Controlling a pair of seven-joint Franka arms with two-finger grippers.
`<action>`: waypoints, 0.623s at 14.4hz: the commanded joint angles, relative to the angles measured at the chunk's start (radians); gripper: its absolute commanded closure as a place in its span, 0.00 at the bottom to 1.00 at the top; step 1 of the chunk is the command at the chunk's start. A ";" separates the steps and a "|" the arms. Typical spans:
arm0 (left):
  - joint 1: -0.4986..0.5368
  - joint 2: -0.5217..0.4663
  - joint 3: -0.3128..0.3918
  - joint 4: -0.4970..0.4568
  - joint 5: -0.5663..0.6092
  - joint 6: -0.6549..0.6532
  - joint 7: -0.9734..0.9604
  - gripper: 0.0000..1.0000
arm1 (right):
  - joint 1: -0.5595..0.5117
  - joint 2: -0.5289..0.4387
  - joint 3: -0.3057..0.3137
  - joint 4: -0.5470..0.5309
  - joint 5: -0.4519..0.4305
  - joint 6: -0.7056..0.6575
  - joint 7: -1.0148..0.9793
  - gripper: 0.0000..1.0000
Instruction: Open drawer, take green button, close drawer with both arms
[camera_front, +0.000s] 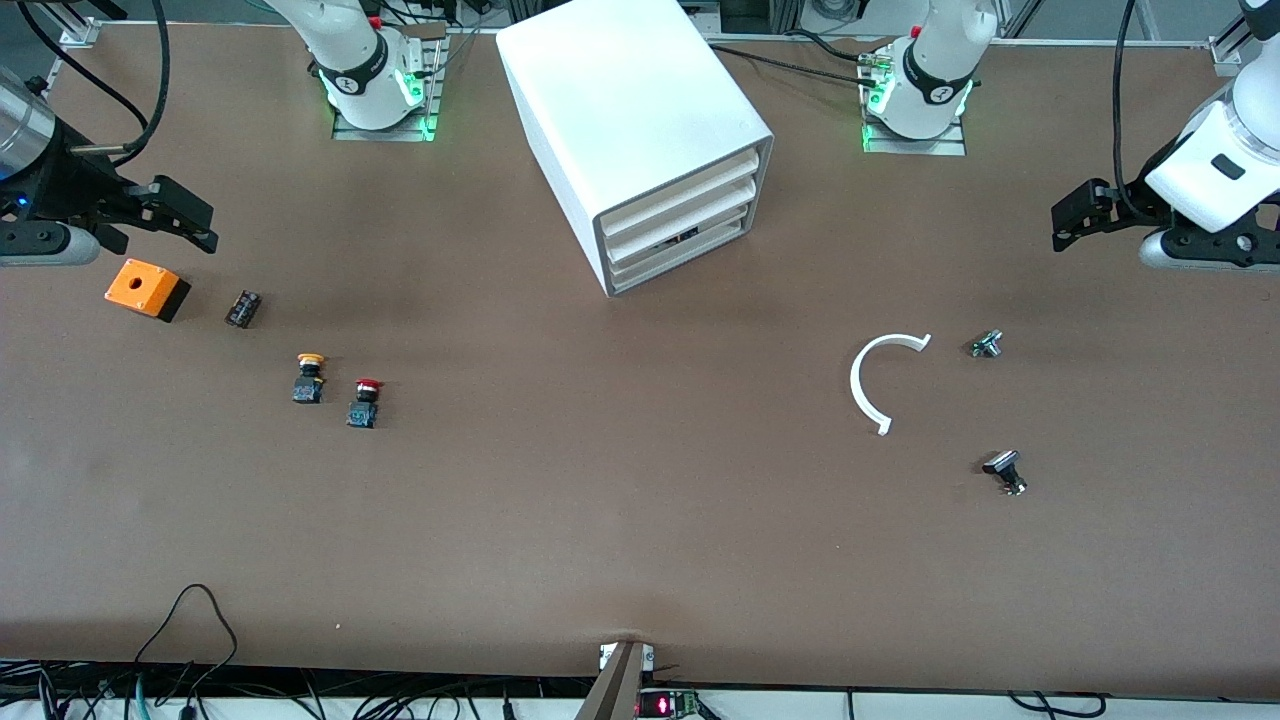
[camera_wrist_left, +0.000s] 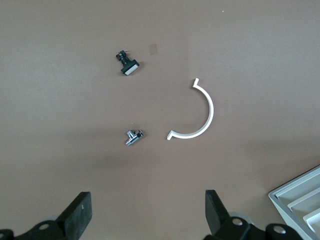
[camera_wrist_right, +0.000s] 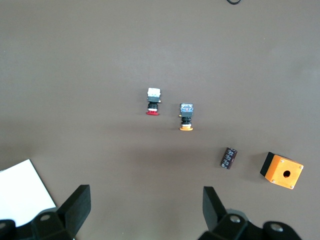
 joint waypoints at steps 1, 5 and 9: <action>-0.004 0.009 -0.004 0.036 -0.005 -0.035 -0.012 0.00 | 0.004 0.003 0.005 0.009 -0.013 0.007 0.016 0.01; -0.013 0.015 -0.021 0.056 -0.027 -0.108 0.004 0.00 | 0.036 0.025 0.007 0.001 -0.011 0.005 0.017 0.01; -0.001 0.041 -0.022 0.054 -0.094 -0.210 0.005 0.00 | 0.140 0.080 0.005 0.003 -0.016 0.016 0.176 0.01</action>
